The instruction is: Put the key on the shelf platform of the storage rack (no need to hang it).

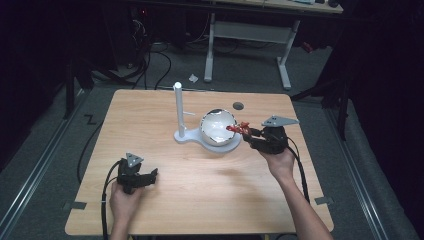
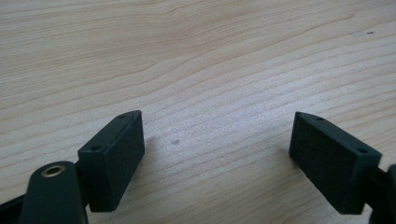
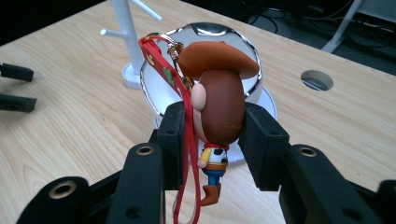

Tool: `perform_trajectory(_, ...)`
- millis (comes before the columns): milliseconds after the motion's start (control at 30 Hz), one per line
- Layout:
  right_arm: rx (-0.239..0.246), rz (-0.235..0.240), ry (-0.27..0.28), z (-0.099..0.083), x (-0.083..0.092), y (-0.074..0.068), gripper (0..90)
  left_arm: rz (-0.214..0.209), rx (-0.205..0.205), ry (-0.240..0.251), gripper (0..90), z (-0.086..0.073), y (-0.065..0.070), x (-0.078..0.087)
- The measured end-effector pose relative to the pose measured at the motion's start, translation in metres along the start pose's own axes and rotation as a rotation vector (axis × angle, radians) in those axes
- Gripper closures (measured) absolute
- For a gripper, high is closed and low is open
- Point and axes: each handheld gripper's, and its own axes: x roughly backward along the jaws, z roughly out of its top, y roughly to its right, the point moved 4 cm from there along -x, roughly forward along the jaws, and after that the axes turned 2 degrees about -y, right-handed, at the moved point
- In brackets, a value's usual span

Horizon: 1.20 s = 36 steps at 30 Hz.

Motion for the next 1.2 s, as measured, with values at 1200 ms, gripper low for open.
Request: perform_trajectory(1200,0.011,0.049,-0.112,0.037,-0.069,-0.007,62.7,0.0,0.001,0.0,18.5,0.0,0.0,0.0)
